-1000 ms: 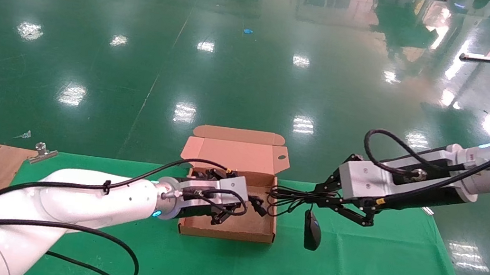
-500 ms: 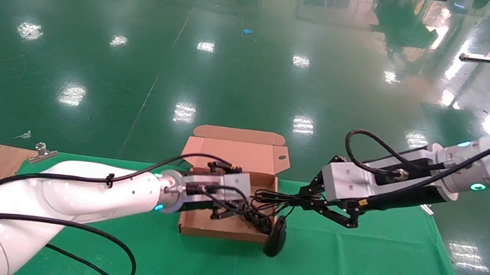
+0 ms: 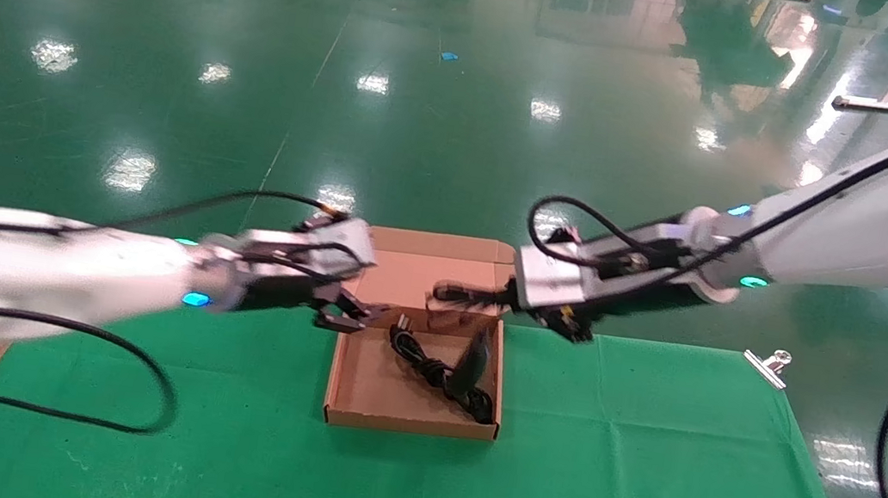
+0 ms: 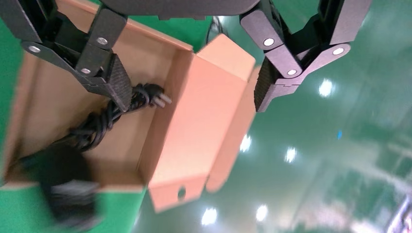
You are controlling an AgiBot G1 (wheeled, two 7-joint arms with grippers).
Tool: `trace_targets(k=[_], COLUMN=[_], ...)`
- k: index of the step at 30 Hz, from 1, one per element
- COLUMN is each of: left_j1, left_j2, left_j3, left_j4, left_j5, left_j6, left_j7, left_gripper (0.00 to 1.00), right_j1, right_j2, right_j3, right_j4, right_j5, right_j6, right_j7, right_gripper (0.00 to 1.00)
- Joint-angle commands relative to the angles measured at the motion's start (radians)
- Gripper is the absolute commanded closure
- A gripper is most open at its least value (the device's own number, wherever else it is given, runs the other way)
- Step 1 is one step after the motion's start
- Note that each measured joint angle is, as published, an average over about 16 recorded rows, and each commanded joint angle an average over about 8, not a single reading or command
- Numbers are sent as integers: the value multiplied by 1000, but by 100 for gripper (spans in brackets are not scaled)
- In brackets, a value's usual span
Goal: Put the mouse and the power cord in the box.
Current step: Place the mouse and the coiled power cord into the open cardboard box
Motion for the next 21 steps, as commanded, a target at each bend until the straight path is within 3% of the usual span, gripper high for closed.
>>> trace_targets(k=[1,9,19,20,21], left_j1=[-10,-2,24,24,23], left_j2=[-47,-160,-198,-196,-195], left_j3=[-28,-107,-165,-166,-167], left_j4=[-13,5,59,65,70], left_j5=[-38,-146,-235,-237,-239], left_j6=[69,234,327,331,333], left_j7=[38,165,210,215,219], left_gripper=[0,0,0,0,0], right_j1=[-17,-137,-233,-240,-245], right_j2=[-12,-21,-22,-22,-21], right_j3=[4,-38,-189,-205,-219], right_j4=[20,176,293,301,309], right_j5=[5,56,99,103,106], right_j6=[54,192,314,323,331], right_j7=[8,75,158,162,166], right_gripper=[100,100,100,98,91])
